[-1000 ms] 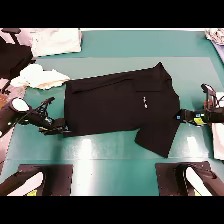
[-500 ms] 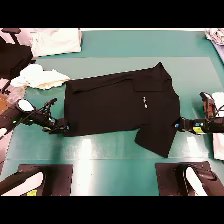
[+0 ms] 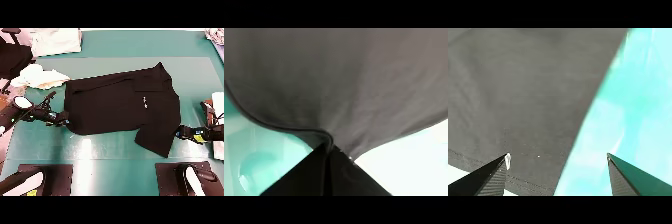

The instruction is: Fold the shirts.

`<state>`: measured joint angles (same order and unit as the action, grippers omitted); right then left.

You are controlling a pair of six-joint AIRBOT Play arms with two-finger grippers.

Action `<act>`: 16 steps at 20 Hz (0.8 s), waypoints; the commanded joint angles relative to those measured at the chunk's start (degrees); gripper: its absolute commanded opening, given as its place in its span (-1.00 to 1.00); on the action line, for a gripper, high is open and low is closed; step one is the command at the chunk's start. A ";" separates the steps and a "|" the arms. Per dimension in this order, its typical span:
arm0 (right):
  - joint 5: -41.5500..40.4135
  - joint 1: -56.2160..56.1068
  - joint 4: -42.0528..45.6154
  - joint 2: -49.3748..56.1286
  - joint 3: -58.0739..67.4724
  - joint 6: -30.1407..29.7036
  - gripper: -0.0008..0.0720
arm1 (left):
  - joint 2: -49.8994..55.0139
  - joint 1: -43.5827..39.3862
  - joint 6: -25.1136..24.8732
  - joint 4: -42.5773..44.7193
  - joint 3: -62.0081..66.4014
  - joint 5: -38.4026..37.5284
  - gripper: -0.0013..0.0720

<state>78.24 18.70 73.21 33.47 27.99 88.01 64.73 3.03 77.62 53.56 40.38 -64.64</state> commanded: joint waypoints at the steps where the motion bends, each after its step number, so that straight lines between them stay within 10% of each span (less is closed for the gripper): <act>1: -0.35 2.14 -0.35 3.02 -0.24 2.16 0.91 | -0.04 -0.02 -0.13 -0.70 2.71 -2.69 -0.88; 13: -10.88 -6.10 -9.22 24.52 -0.22 0.52 0.90 | -0.76 0.00 0.11 -5.99 5.35 -3.41 -0.88; 16: -13.73 -11.50 -9.35 27.98 -0.22 0.68 0.31 | -0.76 0.00 0.35 -6.03 5.35 -3.63 -0.88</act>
<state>68.73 11.77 63.42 57.76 27.97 88.44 64.01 3.03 77.69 48.03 45.65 -68.07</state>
